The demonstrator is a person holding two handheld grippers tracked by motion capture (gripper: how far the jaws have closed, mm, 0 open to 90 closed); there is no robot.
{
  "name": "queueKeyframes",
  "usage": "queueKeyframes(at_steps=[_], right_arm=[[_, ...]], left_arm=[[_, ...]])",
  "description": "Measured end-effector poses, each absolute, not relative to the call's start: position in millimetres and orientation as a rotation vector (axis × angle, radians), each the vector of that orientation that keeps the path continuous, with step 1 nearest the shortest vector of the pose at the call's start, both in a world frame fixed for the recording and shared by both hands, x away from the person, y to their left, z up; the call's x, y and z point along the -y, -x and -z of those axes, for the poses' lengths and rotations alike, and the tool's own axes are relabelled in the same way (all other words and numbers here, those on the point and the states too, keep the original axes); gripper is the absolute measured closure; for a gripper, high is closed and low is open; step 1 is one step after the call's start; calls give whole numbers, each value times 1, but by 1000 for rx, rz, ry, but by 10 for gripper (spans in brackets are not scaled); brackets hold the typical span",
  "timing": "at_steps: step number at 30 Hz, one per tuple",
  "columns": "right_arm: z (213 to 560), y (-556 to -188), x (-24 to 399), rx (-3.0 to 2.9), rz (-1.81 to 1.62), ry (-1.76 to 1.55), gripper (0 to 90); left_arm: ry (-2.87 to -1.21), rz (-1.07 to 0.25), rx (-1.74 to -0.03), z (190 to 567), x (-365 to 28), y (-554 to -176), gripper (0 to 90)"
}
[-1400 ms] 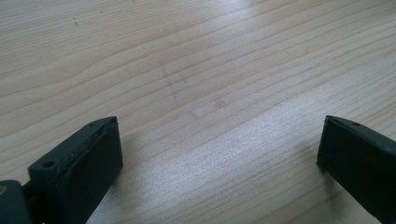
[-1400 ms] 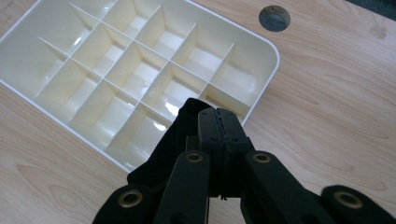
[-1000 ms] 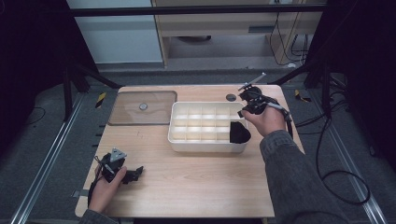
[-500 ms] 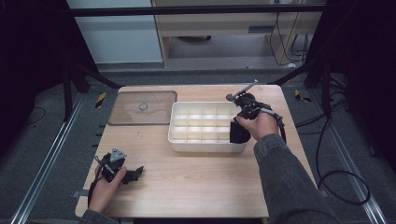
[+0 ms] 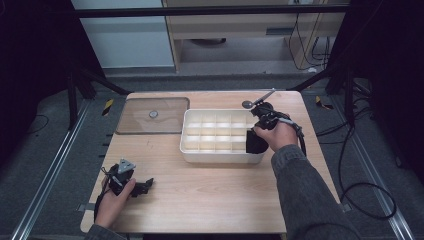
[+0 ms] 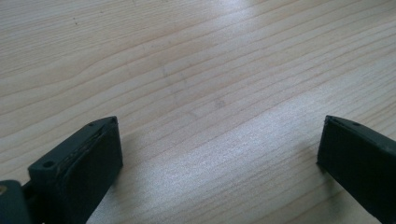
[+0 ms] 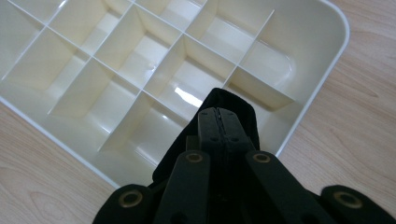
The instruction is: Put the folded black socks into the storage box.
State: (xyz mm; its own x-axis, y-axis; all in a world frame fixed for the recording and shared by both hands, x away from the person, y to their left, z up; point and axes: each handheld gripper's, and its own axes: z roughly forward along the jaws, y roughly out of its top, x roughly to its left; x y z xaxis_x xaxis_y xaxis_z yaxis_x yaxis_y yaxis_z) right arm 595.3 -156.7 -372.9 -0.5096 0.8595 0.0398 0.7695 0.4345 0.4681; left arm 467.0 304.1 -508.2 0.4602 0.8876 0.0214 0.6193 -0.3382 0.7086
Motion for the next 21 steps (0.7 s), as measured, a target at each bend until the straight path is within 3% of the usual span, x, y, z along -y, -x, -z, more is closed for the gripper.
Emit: queueKeyframes(at_steps=[21], right_arm=[[391, -590, 164, -2470, -663, -1474, 900]], left_arm=[[-2076, -546, -1250, 508, -304, -467, 0]])
